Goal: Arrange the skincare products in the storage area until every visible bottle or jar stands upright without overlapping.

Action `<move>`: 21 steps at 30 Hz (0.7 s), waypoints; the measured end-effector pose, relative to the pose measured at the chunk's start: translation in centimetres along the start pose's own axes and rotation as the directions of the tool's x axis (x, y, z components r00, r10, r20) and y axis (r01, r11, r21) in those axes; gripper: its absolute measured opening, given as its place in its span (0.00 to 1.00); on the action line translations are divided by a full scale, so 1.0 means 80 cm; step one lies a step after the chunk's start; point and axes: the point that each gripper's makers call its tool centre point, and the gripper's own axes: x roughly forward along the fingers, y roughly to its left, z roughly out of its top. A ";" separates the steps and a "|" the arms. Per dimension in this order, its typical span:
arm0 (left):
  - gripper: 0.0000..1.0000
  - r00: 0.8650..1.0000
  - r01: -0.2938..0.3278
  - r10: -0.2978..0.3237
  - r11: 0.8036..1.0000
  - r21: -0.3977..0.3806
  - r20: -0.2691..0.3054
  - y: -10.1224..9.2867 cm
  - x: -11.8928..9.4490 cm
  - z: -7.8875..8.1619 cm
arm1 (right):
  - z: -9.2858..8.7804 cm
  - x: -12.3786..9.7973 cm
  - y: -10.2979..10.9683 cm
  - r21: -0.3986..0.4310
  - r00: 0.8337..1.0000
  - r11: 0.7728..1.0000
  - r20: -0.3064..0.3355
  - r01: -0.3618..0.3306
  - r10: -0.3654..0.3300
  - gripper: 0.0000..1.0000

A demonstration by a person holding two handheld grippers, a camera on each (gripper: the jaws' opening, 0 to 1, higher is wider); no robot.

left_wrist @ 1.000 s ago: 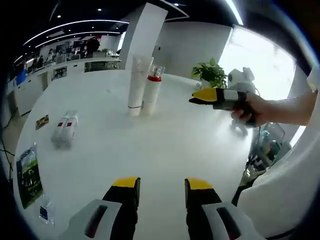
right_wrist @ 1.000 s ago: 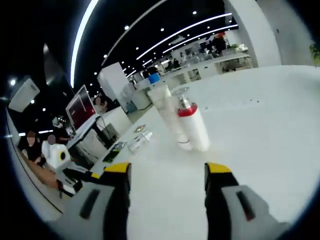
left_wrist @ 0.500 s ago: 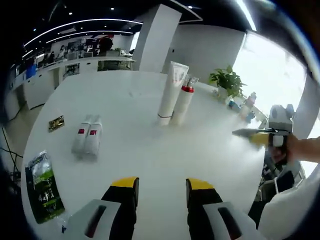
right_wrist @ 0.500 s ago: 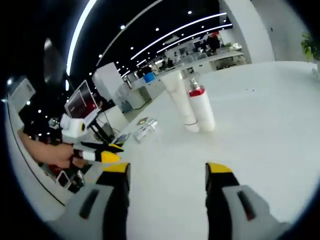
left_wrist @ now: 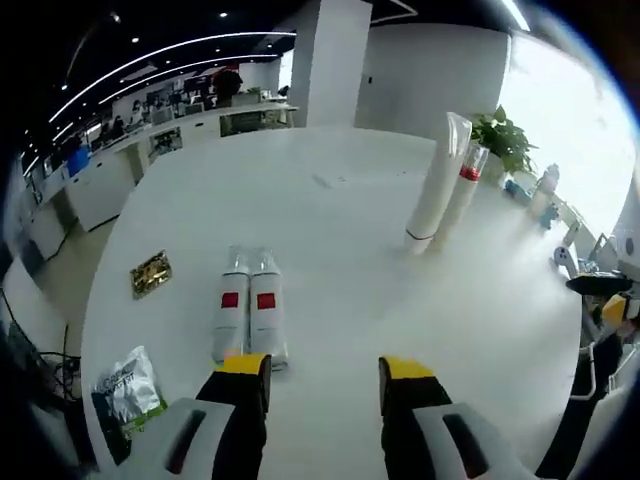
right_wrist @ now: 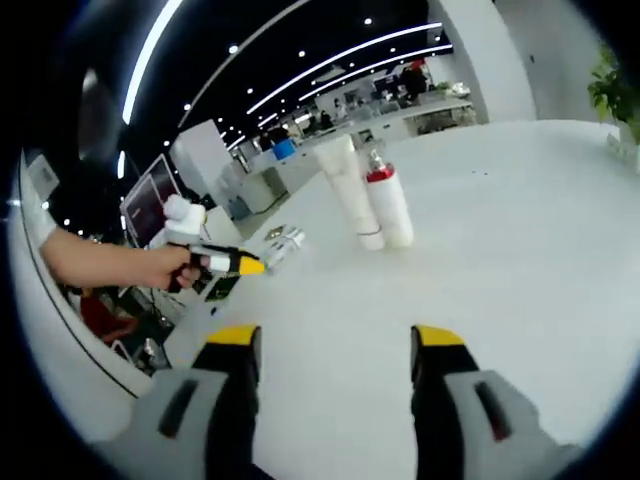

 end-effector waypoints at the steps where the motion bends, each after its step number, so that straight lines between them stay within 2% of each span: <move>1: 0.45 1.000 0.005 -0.005 1.000 0.002 0.000 0.002 0.004 0.002 | 0.000 -0.001 0.000 0.004 1.000 1.000 0.000 0.002 -0.002 0.62; 5: 0.45 0.999 0.036 -0.036 0.999 -0.016 0.007 0.005 0.017 0.012 | -0.001 -0.001 0.003 0.002 1.000 1.000 -0.010 0.005 -0.005 0.62; 8: 0.45 0.999 0.030 -0.030 0.999 -0.016 -0.014 0.011 0.028 0.011 | -0.001 0.001 0.005 -0.002 1.000 1.000 -0.019 0.006 -0.006 0.62; 11: 0.44 1.000 0.021 -0.021 1.000 -0.020 0.004 0.020 0.038 0.019 | 0.001 0.003 0.005 0.000 1.000 1.000 -0.021 0.006 -0.006 0.62; 13: 0.42 0.999 0.033 -0.035 0.999 -0.027 -0.042 0.016 0.039 0.007 | 0.002 0.004 0.005 0.005 1.000 1.000 -0.024 0.006 -0.006 0.62; 15: 0.42 0.998 0.023 -0.023 1.000 0.002 -0.057 0.017 0.043 0.004 | 0.001 0.006 0.005 0.002 1.000 1.000 -0.030 0.006 -0.006 0.62; 19: 0.42 0.997 0.009 -0.010 1.000 -0.023 -0.076 0.017 0.049 0.002 | 0.001 0.007 0.004 0.001 0.999 1.000 -0.039 0.010 -0.010 0.62; 21: 0.40 0.995 -0.019 0.018 1.000 -0.005 -0.100 0.021 0.053 0.000 | 0.002 0.006 0.004 0.006 0.999 1.000 -0.038 0.009 -0.009 0.62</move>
